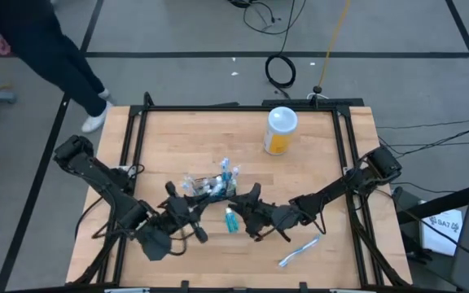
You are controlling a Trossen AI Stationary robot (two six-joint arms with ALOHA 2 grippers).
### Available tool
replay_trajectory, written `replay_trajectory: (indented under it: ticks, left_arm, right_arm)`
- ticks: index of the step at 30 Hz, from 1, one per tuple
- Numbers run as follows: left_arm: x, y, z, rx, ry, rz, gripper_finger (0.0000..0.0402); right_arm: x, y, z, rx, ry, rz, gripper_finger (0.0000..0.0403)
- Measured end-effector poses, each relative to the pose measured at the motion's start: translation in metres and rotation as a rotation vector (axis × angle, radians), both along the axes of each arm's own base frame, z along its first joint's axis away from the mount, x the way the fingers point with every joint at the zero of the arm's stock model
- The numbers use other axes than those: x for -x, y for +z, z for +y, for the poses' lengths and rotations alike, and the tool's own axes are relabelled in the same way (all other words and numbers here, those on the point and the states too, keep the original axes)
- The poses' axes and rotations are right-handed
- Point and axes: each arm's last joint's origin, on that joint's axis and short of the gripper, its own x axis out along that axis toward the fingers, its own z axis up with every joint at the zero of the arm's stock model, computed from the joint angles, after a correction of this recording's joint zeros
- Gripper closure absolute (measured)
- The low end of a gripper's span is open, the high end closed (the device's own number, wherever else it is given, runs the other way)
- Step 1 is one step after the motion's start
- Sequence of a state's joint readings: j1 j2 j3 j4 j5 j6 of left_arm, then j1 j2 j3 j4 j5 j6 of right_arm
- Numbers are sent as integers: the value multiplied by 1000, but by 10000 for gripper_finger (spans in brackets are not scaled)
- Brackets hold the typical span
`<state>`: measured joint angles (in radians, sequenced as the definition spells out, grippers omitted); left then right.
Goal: Pick & Place toothbrushing station
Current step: Put the left blue toothbrush into the black wire organizer
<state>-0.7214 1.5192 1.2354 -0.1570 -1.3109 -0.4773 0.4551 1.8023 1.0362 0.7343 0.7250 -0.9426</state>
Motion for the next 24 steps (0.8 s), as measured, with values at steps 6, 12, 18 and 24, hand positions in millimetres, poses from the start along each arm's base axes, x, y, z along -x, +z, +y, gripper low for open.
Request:
replay_trajectory:
  ticks: [6, 12, 18, 24]
  left_arm:
    - [3, 20, -14, -81, -80, -23, 392]
    - [-5, 19, -9, -75, -175, -4, 383]
    - [-30, 10, 0, -103, -208, -1, 390]
    - [-53, 6, 3, -169, -258, -50, 385]
  right_arm:
    - [-7, 18, -9, -483, 193, -221, 266]
    - [-11, 33, -18, -1007, 458, -323, 265]
    - [-14, 35, -27, -1171, 481, -331, 266]
    - [-14, 35, -28, -1161, 483, -330, 266]
